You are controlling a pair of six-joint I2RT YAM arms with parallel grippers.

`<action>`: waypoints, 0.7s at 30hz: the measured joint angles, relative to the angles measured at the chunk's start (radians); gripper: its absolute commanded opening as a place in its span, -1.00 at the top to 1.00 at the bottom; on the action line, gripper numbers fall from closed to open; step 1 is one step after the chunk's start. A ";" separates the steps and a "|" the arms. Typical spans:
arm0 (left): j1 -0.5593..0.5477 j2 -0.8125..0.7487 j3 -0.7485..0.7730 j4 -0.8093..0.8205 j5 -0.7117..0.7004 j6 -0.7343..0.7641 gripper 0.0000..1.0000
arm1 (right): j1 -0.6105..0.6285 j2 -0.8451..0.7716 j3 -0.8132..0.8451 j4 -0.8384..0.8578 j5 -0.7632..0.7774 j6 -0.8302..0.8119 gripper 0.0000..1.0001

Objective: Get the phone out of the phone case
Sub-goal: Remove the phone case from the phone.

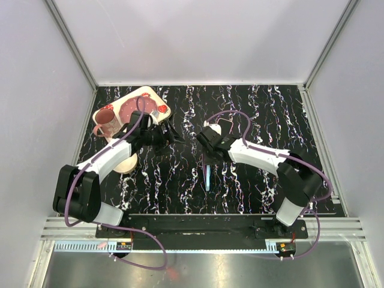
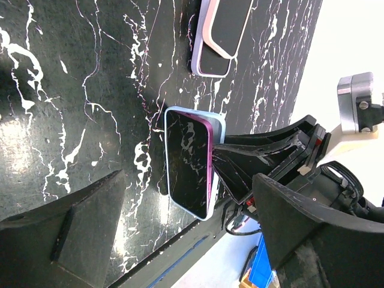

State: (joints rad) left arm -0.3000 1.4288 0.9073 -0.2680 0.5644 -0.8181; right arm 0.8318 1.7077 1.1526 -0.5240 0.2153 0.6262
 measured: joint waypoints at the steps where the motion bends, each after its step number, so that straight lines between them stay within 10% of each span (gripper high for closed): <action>1: -0.002 0.000 -0.003 0.000 0.000 -0.003 -0.75 | 0.002 0.006 0.003 0.002 0.000 0.000 0.40; 21: -0.137 0.187 0.021 0.026 -0.004 -0.037 -0.68 | 0.010 0.093 0.067 -0.025 0.003 -0.018 0.40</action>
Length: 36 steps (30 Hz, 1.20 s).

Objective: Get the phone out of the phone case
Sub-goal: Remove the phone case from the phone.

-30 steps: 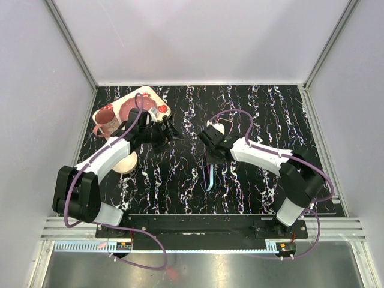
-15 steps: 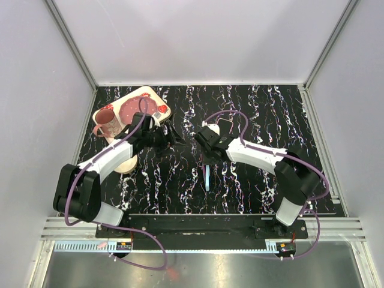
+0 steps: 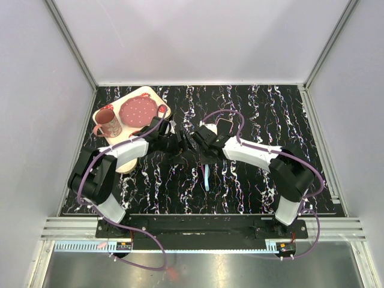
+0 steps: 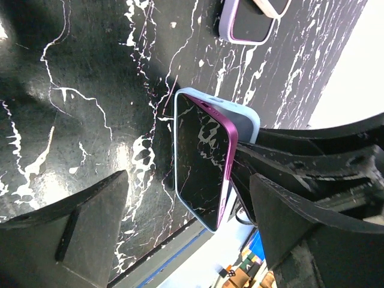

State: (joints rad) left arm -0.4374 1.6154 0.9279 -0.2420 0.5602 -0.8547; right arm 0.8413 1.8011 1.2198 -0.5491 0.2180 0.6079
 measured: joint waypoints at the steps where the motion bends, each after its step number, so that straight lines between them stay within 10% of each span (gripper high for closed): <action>1: -0.004 0.014 0.005 0.001 0.000 -0.008 -0.68 | 0.000 0.003 0.000 0.002 0.000 -0.001 0.40; 17: -0.069 0.144 0.105 -0.035 -0.079 -0.088 -0.53 | 0.000 0.015 -0.003 0.021 0.000 -0.002 0.31; 36: -0.161 0.255 0.303 -0.255 -0.258 -0.109 0.27 | -0.005 0.038 0.022 0.004 -0.003 0.013 0.32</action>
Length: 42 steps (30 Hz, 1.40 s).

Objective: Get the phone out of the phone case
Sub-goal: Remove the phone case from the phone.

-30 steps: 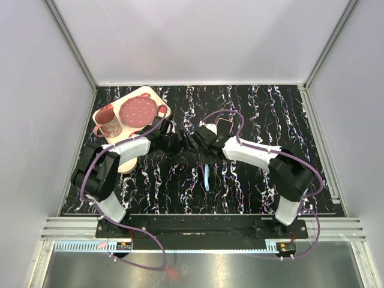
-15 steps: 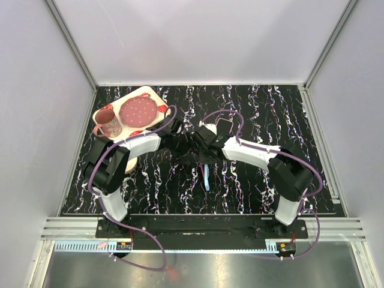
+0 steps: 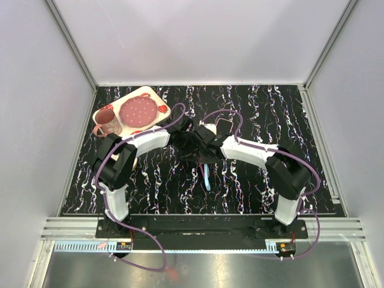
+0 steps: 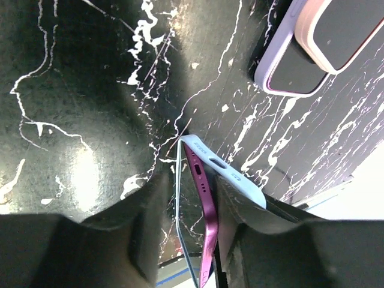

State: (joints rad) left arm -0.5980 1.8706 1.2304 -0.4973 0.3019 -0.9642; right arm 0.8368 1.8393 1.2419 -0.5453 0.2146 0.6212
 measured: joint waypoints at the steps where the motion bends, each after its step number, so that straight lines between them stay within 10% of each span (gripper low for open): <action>1: -0.005 0.004 0.006 -0.001 -0.006 -0.003 0.41 | 0.000 0.003 0.002 -0.002 0.002 0.002 0.33; 7: -0.014 0.004 0.016 -0.010 -0.026 -0.026 1.00 | 0.003 0.003 -0.010 0.038 -0.005 0.020 1.00; 35: 0.024 -0.293 0.000 -0.280 -0.217 0.066 1.00 | -0.082 -0.140 -0.144 0.029 0.082 0.031 1.00; 42: 0.036 -0.223 0.159 -0.324 -0.248 0.203 1.00 | -0.365 -0.234 -0.132 0.048 0.034 -0.046 1.00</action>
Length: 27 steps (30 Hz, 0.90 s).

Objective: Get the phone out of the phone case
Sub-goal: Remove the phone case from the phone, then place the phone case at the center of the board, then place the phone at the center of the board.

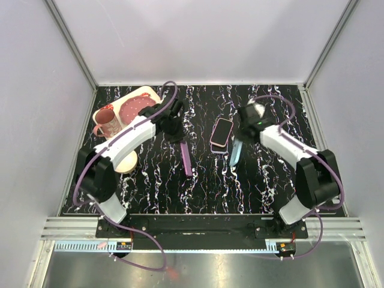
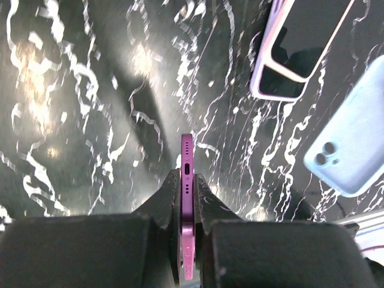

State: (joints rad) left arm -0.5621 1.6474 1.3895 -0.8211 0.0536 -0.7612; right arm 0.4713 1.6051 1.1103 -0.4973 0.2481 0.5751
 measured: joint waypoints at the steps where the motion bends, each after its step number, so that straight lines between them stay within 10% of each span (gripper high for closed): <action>1: 0.002 0.025 0.031 0.003 0.001 0.028 1.00 | -0.058 -0.008 0.012 0.009 -0.008 -0.010 1.00; 7: 0.026 0.205 0.166 0.087 0.134 0.212 1.00 | -0.362 0.017 0.068 0.137 -0.156 -0.033 0.78; 10: 0.064 0.318 0.231 0.124 0.272 0.283 1.00 | -0.494 0.107 0.130 0.201 -0.224 -0.029 -0.34; 13: 0.120 0.401 0.262 0.160 0.377 0.330 1.00 | -0.586 0.205 0.192 0.224 -0.242 -0.017 -0.86; 27: 0.309 0.441 0.249 0.189 0.543 0.444 1.00 | -0.604 0.270 0.277 0.189 -0.277 -0.021 -1.00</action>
State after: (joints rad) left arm -0.2531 2.0880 1.6390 -0.6319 0.5968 -0.3176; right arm -0.1329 1.8751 1.3872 -0.3084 -0.0292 0.5541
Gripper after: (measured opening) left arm 0.058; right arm 0.994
